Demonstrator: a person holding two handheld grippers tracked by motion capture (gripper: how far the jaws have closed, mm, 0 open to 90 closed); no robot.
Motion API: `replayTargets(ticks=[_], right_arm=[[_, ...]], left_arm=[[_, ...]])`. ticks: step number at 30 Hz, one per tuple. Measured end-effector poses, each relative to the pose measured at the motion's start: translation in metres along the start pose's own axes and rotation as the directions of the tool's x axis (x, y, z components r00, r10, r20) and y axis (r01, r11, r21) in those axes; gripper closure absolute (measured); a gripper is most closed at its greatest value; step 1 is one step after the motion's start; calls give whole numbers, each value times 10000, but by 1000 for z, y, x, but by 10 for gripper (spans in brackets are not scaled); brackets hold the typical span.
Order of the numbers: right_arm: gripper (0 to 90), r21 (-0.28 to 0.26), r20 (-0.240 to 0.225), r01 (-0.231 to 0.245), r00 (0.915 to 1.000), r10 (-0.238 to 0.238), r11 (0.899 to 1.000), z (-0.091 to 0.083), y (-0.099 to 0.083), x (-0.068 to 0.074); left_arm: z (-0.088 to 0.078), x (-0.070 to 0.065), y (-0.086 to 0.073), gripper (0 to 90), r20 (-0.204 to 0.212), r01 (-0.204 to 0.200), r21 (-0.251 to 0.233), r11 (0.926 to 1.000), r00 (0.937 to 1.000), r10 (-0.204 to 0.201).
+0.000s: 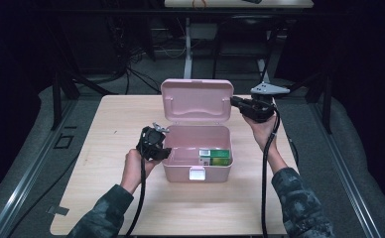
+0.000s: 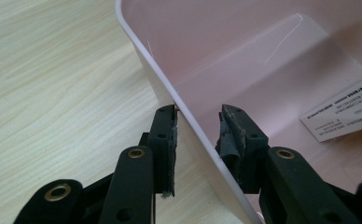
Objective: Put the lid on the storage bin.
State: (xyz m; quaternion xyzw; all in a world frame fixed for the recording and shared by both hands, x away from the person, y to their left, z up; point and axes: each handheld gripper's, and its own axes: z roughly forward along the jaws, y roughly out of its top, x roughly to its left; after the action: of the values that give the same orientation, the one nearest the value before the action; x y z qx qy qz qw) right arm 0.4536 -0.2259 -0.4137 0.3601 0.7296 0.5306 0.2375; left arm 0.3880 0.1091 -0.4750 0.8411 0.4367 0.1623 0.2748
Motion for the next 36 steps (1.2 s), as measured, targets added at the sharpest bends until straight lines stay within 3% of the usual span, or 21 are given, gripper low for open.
replayTargets(ticks=[17, 36], right_arm=[[853, -37, -194, 354, 9992, -355, 9994, -14, -3, 9], [847, -102, -457, 361, 9983, -365, 9993, -27, -11, 18]], left_arm=[[0, 0, 0, 664, -9, 3, -2, 10000, 10000, -3], [0, 0, -2, 663, 5, -39, -125, 9999, 10000, 39]])
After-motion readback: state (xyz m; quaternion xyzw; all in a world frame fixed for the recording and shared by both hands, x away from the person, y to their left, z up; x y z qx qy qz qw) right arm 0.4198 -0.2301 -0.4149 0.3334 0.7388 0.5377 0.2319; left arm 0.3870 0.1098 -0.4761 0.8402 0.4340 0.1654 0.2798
